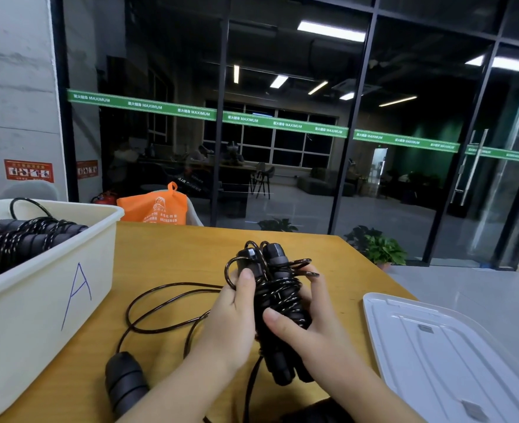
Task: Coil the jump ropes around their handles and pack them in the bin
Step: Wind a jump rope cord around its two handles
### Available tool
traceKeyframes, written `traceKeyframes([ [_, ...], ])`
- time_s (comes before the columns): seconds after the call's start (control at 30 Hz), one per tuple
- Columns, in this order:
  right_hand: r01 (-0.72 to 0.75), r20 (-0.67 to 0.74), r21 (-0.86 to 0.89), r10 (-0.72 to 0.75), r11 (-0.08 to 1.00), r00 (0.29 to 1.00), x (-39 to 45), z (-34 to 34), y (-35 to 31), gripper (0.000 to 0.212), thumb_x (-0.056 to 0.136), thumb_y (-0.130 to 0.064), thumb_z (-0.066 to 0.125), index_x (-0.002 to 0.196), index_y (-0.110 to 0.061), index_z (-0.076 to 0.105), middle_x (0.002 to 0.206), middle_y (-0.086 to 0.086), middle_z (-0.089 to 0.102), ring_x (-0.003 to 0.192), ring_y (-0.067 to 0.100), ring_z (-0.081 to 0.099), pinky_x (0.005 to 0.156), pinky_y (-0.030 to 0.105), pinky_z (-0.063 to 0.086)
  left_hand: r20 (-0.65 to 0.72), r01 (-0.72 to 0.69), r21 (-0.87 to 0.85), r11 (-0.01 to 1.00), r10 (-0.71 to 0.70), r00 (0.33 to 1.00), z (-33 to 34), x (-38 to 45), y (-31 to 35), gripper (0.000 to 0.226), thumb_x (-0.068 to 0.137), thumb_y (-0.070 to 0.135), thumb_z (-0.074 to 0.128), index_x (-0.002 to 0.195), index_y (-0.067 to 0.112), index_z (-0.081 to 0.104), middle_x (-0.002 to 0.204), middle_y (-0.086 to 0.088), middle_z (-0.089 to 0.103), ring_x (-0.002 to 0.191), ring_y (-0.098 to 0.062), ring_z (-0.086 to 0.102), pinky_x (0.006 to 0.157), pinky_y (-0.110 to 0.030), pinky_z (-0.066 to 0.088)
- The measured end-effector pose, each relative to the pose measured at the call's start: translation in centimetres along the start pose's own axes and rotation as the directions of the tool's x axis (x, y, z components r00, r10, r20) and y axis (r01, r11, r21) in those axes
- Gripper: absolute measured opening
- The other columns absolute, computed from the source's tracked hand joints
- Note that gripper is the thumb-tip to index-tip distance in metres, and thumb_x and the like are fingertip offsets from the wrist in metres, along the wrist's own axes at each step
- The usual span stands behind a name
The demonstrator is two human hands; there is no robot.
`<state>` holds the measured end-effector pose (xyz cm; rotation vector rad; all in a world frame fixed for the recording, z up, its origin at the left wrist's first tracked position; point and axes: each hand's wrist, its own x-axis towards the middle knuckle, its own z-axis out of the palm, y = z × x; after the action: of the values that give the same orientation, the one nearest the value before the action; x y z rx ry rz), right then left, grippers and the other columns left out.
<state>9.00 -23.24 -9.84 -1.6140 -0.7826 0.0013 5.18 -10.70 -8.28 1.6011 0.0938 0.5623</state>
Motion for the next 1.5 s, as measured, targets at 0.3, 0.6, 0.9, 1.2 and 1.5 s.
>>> traceKeyframes([
  [0.3, -0.045, -0.121, -0.075, 0.035, 0.996, 0.992, 0.1, -0.1, -0.2, 0.063, 0.084, -0.026, 0.073, 0.121, -0.054, 0.030, 0.114, -0.011, 0.063, 0.092, 0.006, 0.069, 0.086, 0.034, 0.056, 0.129, -0.298, 0.009, 0.955, 0.294, 0.947, -0.6, 0.7, -0.7, 0.037, 0.100, 0.030, 0.029, 0.129, 0.053, 0.030, 0.146, 0.035, 0.020, 0.122, 0.031, 0.019, 0.090, 0.009, 0.022],
  [0.6, -0.121, -0.353, -0.125, 0.069, 0.985, 0.933, 0.8, -1.8, 0.1, 0.052, 0.085, -0.026, 0.070, 0.110, -0.049, 0.031, 0.106, -0.012, 0.057, 0.079, 0.008, 0.067, 0.070, 0.034, 0.057, 0.101, -0.367, -0.048, 0.929, 0.370, 0.924, 0.0, 0.4, -0.2, 0.057, 0.082, 0.076, 0.021, 0.070, 0.032, 0.054, 0.102, 0.020, 0.061, 0.112, 0.009, 0.051, 0.094, -0.007, 0.035],
  [0.9, -0.152, -0.327, -0.251, 0.064, 0.956, 0.943, 0.8, -0.4, 0.0, 0.061, 0.085, -0.034, 0.070, 0.123, -0.046, 0.025, 0.102, -0.026, 0.050, 0.094, -0.005, 0.056, 0.081, 0.021, 0.047, -0.020, 0.065, -0.716, 0.695, -0.114, 0.993, -0.4, 1.2, 1.8, 0.052, 0.095, 0.044, 0.034, 0.057, 0.010, 0.044, 0.049, -0.004, 0.048, 0.062, -0.022, 0.065, 0.076, -0.036, 0.048],
  [1.2, -0.164, -0.267, -0.286, 0.086, 0.944, 0.960, 0.3, -0.3, 0.2, 0.047, 0.083, -0.037, 0.071, 0.103, -0.060, 0.036, 0.093, -0.042, 0.057, 0.091, -0.022, 0.052, 0.072, 0.011, 0.044, -0.207, 0.148, -0.425, 0.893, -0.255, 0.944, -2.1, 2.1, -0.1, 0.039, 0.094, 0.019, 0.057, 0.130, 0.023, 0.042, 0.112, -0.015, 0.065, 0.068, -0.017, 0.072, 0.068, -0.029, 0.054],
  [1.5, -0.168, -0.331, -0.347, 0.048, 0.923, 0.942, 0.3, -1.6, 0.5, 0.039, 0.083, -0.033, 0.071, 0.100, -0.054, 0.043, 0.091, -0.033, 0.061, 0.083, -0.009, 0.060, 0.069, 0.015, 0.048, 0.005, 0.119, -0.032, 0.992, -0.119, 0.993, -0.9, 1.1, 1.0, 0.025, 0.103, 0.026, 0.034, 0.102, 0.015, 0.056, 0.062, -0.001, 0.045, 0.039, -0.007, 0.032, 0.037, -0.018, 0.026],
])
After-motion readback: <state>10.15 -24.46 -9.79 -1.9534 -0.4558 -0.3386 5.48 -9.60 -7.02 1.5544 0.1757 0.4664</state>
